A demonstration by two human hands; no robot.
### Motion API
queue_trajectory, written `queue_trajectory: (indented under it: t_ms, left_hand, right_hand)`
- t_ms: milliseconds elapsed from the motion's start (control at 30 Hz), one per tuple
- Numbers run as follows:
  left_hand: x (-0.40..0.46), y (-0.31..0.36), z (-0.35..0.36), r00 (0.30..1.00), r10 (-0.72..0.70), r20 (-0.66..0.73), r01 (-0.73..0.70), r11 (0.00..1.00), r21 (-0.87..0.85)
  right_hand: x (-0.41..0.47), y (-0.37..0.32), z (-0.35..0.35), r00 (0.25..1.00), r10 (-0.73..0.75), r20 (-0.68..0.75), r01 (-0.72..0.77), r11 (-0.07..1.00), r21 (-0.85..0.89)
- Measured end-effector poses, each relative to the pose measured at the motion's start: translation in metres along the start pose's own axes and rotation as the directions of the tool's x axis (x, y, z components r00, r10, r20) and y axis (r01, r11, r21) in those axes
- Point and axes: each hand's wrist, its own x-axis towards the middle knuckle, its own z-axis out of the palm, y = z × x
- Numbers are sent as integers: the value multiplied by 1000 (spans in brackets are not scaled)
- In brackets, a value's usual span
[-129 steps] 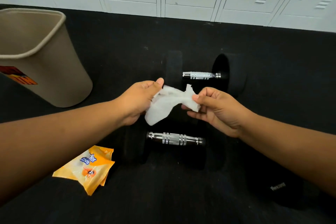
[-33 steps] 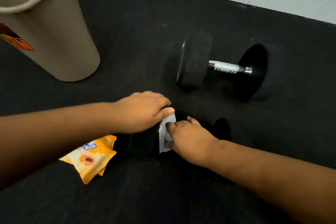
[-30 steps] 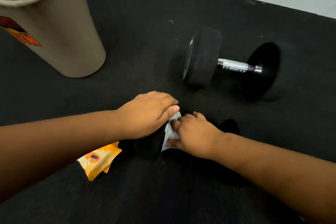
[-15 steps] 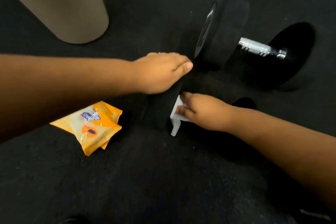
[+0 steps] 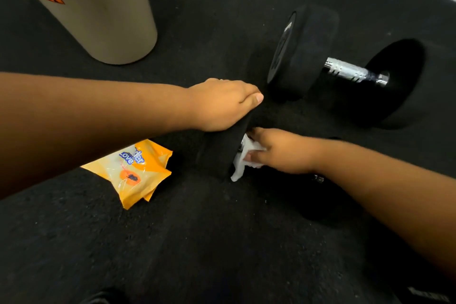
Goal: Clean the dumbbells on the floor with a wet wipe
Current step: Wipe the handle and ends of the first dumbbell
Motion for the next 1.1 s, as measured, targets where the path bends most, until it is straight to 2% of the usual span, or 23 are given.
queue_trajectory:
  t_ms: [33,100,133,167,200,233,267,300,333,367,400,433,500,567,633,667,733,800,833,900,1000,1033,1100]
  left_hand:
    - [-1,-1,0,1000,-1,7,1,1000,-5]
    - [0,-1,-1,1000,-1,18,1,1000,-1]
    - [0,0,-2,1000,5,10,-5,1000,31]
    - [-1,0,-2,1000,17,-13,-15,995,97]
    - [-1,1,-1,997,39,-61,-26,981,190]
    - [-2,2,-1,989,74,-127,-35,957,289]
    - [-3,3,1,975,114,-193,-37,931,362]
    - [-5,5,2,960,143,-240,-35,915,402]
    - [-6,6,3,953,153,-263,-31,909,416]
    - [-7,6,3,951,152,-270,-26,908,418]
    - [-8,6,3,952,146,-270,-20,907,420]
    - [-8,6,3,951,145,-272,-15,904,427]
    - [-9,8,3,945,161,-285,-21,898,439]
    - [-10,9,4,934,194,-301,-44,896,443]
    - [-12,9,4,927,221,-302,-72,898,435]
    - [-12,8,4,928,224,-298,-82,903,422]
    - [-13,8,3,929,218,-298,-84,911,403]
    - [-12,9,3,925,209,-317,-69,914,400]
    - [-12,9,4,924,202,-326,-58,914,401]
    - [-11,10,5,922,192,-335,-42,912,408]
    - [-11,9,6,918,180,-353,-27,918,396]
    - [-11,9,6,918,173,-356,-23,921,389]
    - [-11,10,5,921,161,-354,-17,926,376]
  right_hand:
    - [-3,0,-7,998,4,57,-9,996,91]
    - [-6,-3,-6,997,23,67,-27,998,59]
    - [-6,-6,0,999,52,14,-51,996,-79]
    - [-4,-9,10,995,59,-80,-81,946,-314]
    - [-3,-13,21,982,9,-191,-112,836,-537]
    - [-1,-12,30,963,-62,-262,-126,755,-644]
    - [-1,-11,34,953,-96,-289,-118,758,-641]
    - [-2,-9,31,959,-74,-273,-88,839,-537]
    - [-5,-7,23,978,-26,-209,-44,945,-323]
    - [-5,-1,12,995,23,-102,-34,993,-111]
    - [-6,0,2,999,29,-13,-28,999,22]
    - [-6,0,-4,999,21,33,-22,999,49]
    - [-5,-5,0,1000,24,-13,-26,995,-98]
    - [-2,-9,17,981,12,-192,-90,911,-402]
    - [1,-10,28,960,-69,-270,-89,843,-530]
    - [0,-9,26,969,-68,-237,-52,883,-467]
    - [-4,-3,9,997,-8,-76,0,994,-106]
    - [-7,1,-7,999,9,31,-12,994,111]
    - [-7,0,-9,999,7,38,-11,994,108]
    - [-3,-2,2,998,12,-62,-13,1000,-20]
    - [1,-6,22,968,-51,-244,-56,909,-412]
    - [1,-5,24,968,-72,-241,-37,907,-420]
    - [-3,-5,14,980,-45,-194,1,975,-222]
